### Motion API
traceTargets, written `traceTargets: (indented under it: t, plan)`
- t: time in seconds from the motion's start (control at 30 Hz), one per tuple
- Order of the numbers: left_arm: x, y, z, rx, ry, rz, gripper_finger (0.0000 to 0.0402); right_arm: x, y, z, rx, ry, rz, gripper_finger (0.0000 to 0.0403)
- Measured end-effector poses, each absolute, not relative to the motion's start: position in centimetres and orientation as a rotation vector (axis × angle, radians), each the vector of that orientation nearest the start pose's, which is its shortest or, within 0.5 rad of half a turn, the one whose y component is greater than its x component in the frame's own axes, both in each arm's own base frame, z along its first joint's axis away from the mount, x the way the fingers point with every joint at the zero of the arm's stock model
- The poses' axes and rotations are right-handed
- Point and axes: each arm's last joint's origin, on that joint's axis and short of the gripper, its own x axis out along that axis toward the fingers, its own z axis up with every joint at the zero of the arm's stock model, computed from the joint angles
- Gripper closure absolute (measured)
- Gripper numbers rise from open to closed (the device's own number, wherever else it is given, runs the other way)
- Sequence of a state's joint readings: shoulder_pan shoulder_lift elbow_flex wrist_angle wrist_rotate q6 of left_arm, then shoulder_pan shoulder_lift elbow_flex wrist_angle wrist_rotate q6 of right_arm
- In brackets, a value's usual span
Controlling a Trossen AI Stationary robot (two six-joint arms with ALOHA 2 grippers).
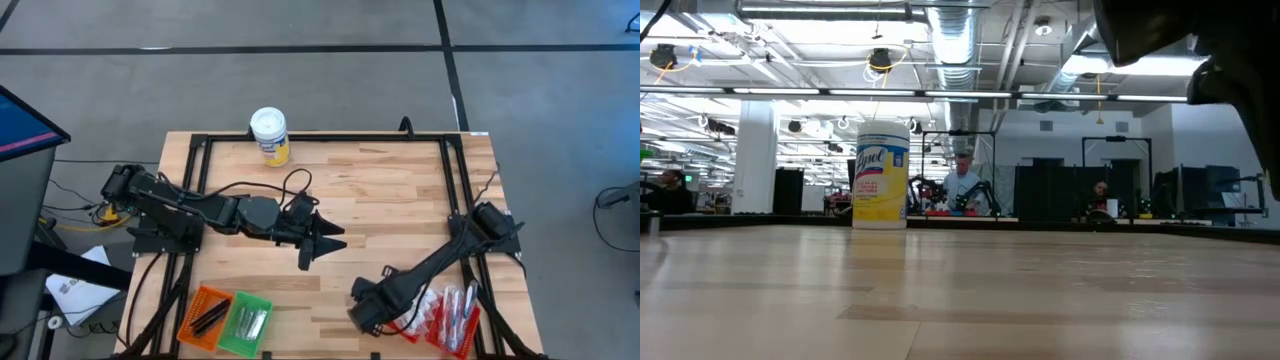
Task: Pick & Place Travel size toiletries
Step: Return to Home Position
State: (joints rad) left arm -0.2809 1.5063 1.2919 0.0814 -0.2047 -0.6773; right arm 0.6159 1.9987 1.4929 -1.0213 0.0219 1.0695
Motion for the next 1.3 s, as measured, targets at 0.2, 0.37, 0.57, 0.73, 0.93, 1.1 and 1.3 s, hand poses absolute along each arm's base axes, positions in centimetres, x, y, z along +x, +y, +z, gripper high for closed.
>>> traceTargets:
  t: [0.2,0.37,0.57,0.73,0.93,1.1,1.3]
  plan:
    - [33.8,-9.1,36.1,-0.643,0.150,-0.028,0.0181,30.2,22.4,18.2,0.378,1.518,-0.331,0.0403]
    - [33.8,-9.1,36.0,-0.639,0.153,-0.028,0.0181,29.7,23.2,18.1,0.398,1.530,-0.331,0.0403]
    - [33.8,-9.1,36.0,-0.633,0.152,-0.028,0.0181,29.1,23.6,18.0,0.400,1.551,-0.344,0.0403]
    - [33.8,-9.1,36.0,-0.633,0.151,-0.025,0.0181,28.7,24.2,18.0,0.418,1.572,-0.341,0.0403]
    - [33.8,-9.3,36.0,-0.634,0.152,-0.029,0.0181,28.4,23.9,18.6,0.391,1.527,-0.379,0.0403]
    - [33.8,-9.3,36.0,-0.643,0.154,-0.028,0.0181,28.2,22.0,22.0,0.358,1.362,-0.435,0.0403]
    - [33.8,-9.3,36.0,-0.650,0.155,-0.028,0.0181,27.4,18.6,28.5,0.336,1.057,-0.395,0.0403]
